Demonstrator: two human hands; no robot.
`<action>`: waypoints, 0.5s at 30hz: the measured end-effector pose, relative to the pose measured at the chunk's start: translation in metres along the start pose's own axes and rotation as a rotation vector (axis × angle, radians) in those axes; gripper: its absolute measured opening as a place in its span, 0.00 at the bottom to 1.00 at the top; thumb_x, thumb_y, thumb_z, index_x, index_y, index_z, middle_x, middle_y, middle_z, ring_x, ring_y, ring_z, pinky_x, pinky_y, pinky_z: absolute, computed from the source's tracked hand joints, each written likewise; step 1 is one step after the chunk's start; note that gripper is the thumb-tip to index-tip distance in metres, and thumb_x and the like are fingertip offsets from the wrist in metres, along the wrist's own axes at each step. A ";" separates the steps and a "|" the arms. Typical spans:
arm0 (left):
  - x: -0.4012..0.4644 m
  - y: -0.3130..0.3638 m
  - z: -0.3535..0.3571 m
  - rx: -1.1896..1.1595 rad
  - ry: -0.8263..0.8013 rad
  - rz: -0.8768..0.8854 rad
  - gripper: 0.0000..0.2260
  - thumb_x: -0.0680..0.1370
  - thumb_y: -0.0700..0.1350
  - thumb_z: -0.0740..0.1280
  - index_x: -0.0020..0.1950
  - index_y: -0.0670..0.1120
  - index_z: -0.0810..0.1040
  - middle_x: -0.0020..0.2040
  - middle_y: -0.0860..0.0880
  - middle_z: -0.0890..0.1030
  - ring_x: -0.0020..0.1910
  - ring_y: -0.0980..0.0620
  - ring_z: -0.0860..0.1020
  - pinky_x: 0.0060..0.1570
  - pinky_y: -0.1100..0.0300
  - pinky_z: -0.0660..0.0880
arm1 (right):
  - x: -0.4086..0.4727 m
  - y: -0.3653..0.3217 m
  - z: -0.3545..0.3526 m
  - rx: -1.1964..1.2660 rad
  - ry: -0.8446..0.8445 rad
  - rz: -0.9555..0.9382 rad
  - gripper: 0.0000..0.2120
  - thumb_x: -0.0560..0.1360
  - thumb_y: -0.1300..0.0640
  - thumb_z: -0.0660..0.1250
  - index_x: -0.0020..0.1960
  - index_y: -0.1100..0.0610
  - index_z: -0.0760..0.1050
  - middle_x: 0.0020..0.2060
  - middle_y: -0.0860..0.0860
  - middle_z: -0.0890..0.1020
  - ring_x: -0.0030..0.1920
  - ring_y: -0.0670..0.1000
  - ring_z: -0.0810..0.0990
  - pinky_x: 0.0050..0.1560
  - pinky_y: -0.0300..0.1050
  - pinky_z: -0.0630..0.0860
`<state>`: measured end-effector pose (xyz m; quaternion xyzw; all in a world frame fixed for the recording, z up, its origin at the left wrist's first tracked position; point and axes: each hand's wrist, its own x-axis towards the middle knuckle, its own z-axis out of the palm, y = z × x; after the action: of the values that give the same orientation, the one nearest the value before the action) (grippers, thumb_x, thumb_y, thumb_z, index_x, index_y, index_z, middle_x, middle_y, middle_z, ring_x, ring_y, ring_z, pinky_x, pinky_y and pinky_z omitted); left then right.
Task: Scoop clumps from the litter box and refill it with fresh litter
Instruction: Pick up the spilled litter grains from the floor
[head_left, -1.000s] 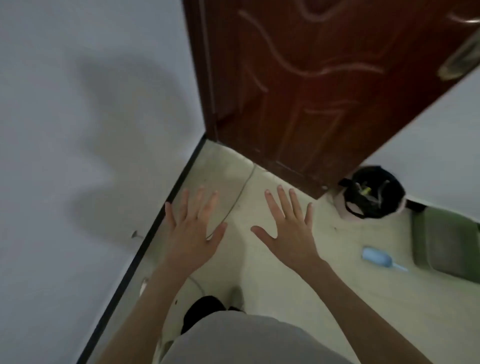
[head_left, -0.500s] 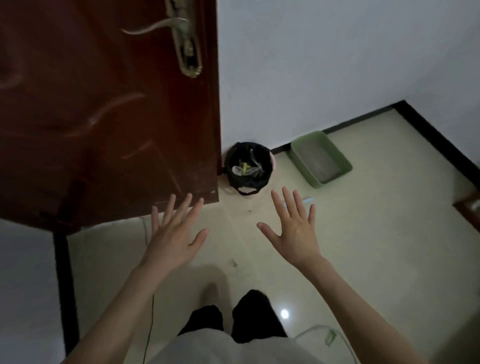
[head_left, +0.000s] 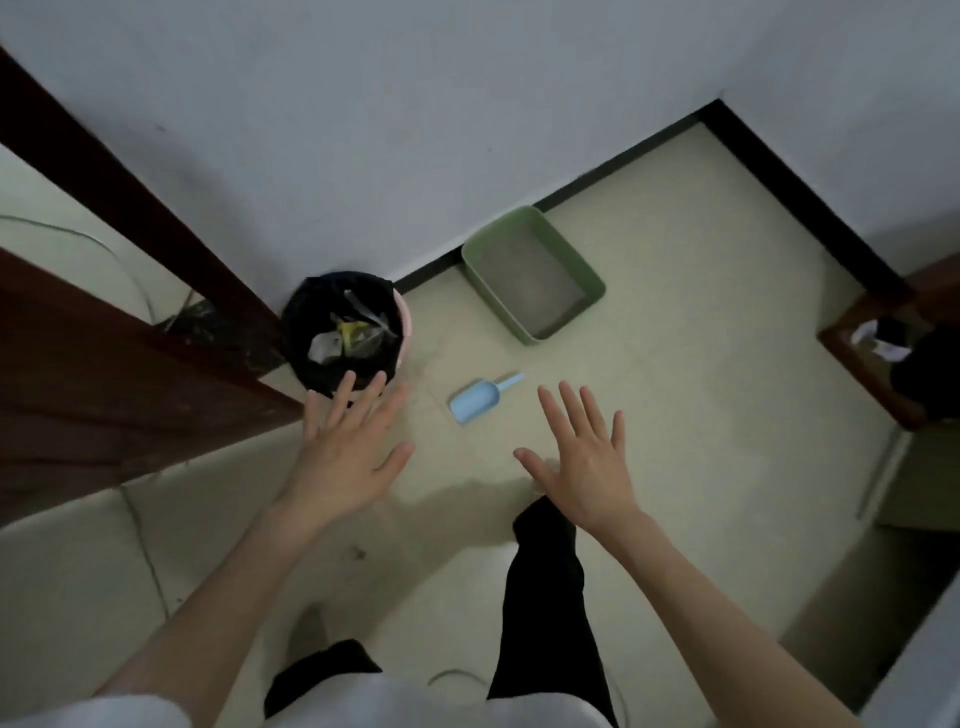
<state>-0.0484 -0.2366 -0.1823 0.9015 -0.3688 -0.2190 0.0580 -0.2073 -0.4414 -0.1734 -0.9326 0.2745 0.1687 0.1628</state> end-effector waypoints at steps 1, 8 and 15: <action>0.021 0.016 0.011 -0.002 -0.016 -0.041 0.38 0.67 0.67 0.37 0.77 0.57 0.47 0.78 0.53 0.47 0.76 0.48 0.41 0.71 0.43 0.37 | 0.021 0.024 -0.004 -0.025 -0.021 -0.026 0.36 0.75 0.33 0.45 0.77 0.46 0.39 0.77 0.49 0.45 0.77 0.52 0.39 0.73 0.59 0.39; 0.136 0.110 0.080 -0.084 -0.138 -0.113 0.39 0.66 0.67 0.35 0.76 0.56 0.45 0.78 0.54 0.46 0.76 0.48 0.43 0.71 0.43 0.40 | 0.135 0.153 -0.005 -0.096 -0.147 -0.101 0.33 0.78 0.37 0.50 0.77 0.48 0.42 0.77 0.49 0.47 0.77 0.52 0.41 0.73 0.58 0.39; 0.229 0.111 0.151 -0.051 -0.245 -0.108 0.40 0.64 0.68 0.34 0.76 0.56 0.43 0.78 0.54 0.45 0.76 0.50 0.42 0.71 0.44 0.37 | 0.232 0.216 0.063 -0.057 -0.270 -0.105 0.31 0.79 0.40 0.51 0.77 0.49 0.44 0.77 0.50 0.49 0.77 0.52 0.44 0.75 0.56 0.43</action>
<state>-0.0406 -0.4656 -0.3692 0.8847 -0.3184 -0.3397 0.0237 -0.1605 -0.6943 -0.3689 -0.9187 0.1960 0.2917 0.1801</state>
